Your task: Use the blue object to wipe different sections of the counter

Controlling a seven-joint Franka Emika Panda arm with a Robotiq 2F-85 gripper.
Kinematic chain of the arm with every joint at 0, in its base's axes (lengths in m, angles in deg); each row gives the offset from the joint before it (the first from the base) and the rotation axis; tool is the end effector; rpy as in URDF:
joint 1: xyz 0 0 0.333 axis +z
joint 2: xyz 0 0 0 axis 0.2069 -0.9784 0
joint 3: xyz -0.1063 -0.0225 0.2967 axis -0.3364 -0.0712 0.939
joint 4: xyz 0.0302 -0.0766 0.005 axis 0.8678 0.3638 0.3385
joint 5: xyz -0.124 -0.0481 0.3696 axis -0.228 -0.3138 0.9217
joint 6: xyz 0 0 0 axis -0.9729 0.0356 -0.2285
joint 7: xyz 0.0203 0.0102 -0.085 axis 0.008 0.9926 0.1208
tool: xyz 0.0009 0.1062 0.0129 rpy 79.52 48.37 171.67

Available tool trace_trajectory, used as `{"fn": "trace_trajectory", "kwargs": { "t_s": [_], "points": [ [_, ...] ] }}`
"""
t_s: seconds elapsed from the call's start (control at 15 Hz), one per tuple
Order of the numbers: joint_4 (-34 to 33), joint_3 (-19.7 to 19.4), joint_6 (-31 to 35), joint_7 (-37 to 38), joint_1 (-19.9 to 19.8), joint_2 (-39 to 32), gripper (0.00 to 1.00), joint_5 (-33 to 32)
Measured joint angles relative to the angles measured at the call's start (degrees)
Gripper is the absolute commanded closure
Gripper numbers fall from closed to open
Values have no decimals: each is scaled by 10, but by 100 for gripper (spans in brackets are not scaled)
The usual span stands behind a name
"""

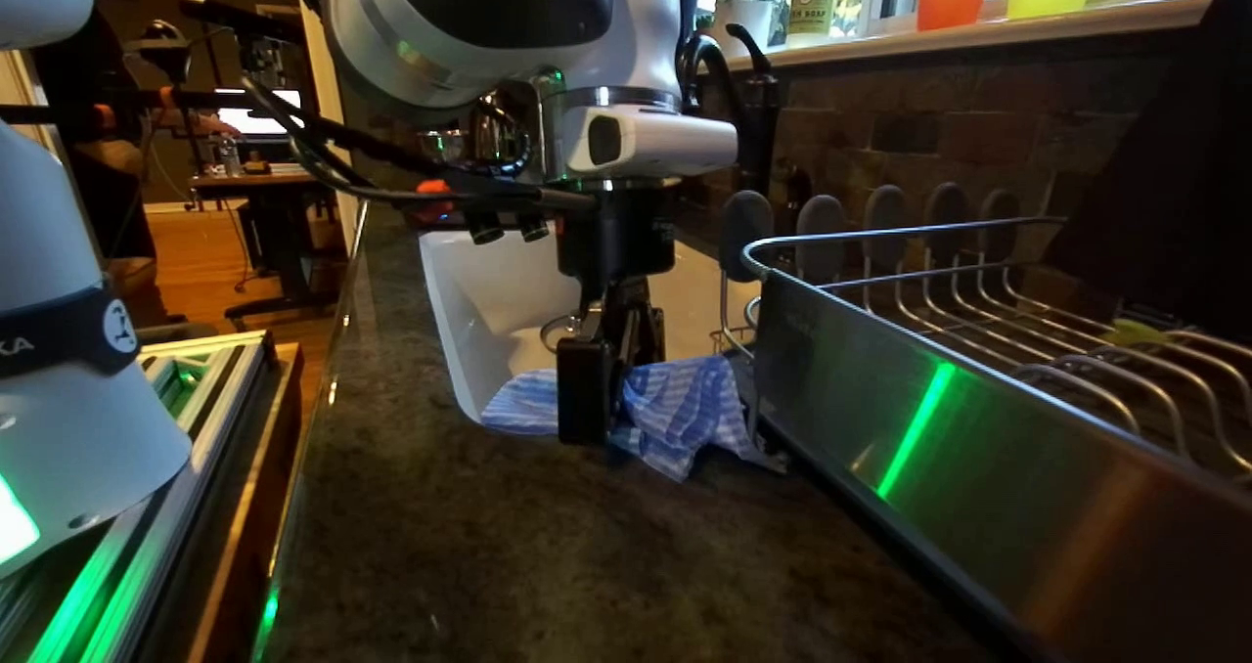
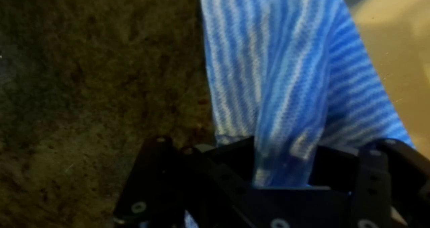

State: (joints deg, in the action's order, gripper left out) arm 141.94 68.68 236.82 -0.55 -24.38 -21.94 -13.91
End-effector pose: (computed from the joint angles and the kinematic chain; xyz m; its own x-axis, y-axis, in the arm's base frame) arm 0.3632 -0.1304 0.2058 0.7530 -0.6443 0.1334 -0.6571 -0.7257 0.2038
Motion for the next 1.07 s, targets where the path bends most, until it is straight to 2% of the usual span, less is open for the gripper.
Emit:
{"fn": "trace_trajectory", "kwargs": {
  "t_s": [0.2, 0.4, 0.6, 1.07],
  "points": [
    [-1, -25, 7, 29, -7, 0, 97, -1],
    [-1, -66, 49, 64, -31, 1, 97, -8],
    [-2, -103, 74, 114, -68, 2, 97, -36],
    [-2, -176, 63, 250, -148, 2, 97, -108]
  ]
}}
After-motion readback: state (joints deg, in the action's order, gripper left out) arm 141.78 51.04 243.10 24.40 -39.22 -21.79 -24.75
